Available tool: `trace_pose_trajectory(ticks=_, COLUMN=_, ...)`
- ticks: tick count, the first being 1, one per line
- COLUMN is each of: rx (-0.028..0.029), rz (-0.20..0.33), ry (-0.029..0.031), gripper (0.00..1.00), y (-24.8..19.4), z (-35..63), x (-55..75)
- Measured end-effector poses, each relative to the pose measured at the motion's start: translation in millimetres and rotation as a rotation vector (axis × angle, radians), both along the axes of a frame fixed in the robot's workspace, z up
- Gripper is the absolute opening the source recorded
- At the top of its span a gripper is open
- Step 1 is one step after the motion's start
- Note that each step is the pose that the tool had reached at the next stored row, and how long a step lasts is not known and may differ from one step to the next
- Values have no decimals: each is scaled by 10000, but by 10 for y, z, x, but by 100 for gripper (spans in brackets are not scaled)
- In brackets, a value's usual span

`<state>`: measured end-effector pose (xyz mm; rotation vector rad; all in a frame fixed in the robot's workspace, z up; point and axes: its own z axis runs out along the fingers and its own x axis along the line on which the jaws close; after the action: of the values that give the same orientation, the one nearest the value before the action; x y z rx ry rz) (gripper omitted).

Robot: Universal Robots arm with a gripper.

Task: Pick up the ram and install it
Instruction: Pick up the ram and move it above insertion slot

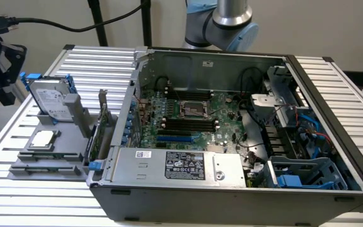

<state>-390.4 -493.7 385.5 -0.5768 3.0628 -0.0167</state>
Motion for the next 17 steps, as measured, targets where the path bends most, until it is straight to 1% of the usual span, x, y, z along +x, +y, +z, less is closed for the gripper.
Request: trace_pose_trajectory(ticks=17, rx=0, rz=3101, ry=1, gripper=11, y=0, z=-11, x=0)
